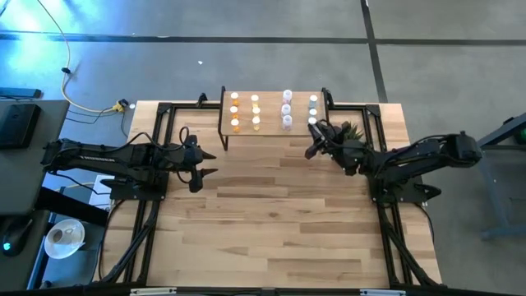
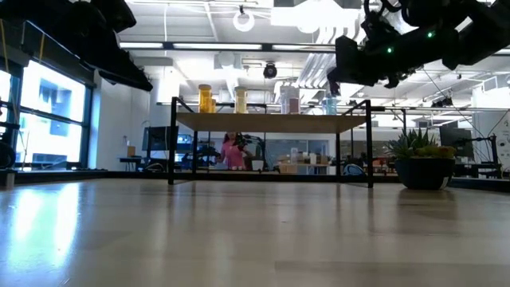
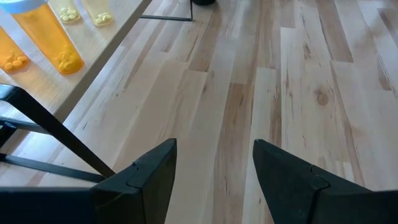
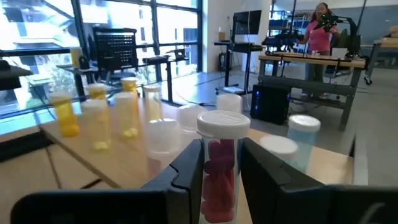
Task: Pick and place medicine bottles onto shelf by color
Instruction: Put the blue pill bottle on the shelf aligned with the other blue pill bottles
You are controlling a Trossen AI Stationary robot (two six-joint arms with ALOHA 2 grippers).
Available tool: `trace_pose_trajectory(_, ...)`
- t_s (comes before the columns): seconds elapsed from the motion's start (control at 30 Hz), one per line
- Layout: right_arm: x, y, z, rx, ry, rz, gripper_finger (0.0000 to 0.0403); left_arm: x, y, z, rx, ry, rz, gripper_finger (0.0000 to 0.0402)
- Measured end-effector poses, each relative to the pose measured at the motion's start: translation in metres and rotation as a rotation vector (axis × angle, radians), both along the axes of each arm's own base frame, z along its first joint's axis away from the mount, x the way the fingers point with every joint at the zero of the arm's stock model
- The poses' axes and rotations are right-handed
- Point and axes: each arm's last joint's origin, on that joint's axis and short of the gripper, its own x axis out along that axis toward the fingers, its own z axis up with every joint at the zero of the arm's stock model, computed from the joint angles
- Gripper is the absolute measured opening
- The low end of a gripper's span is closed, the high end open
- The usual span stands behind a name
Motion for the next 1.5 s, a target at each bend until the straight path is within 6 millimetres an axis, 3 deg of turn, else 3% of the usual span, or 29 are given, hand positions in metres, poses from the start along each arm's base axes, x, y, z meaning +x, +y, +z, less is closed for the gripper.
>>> trace_pose_trajectory(0.33,0.013,0.038,0.028,0.004,0.042,-0.176,0.0075,0.0,0.0,-0.001,-0.001,0.009,0.0,0.0201)
trace_pose_trajectory(0.97,0.045,0.033,-0.025,0.045,0.015,-0.354,0.0075,-0.001,0.0,-0.001,0.005,0.013,-0.004,0.0201)
trace_pose_trajectory(1.5,0.046,0.016,-0.029,0.031,0.048,-0.413,0.0076,-0.001,0.0,-0.001,0.005,0.013,-0.004,0.0201)
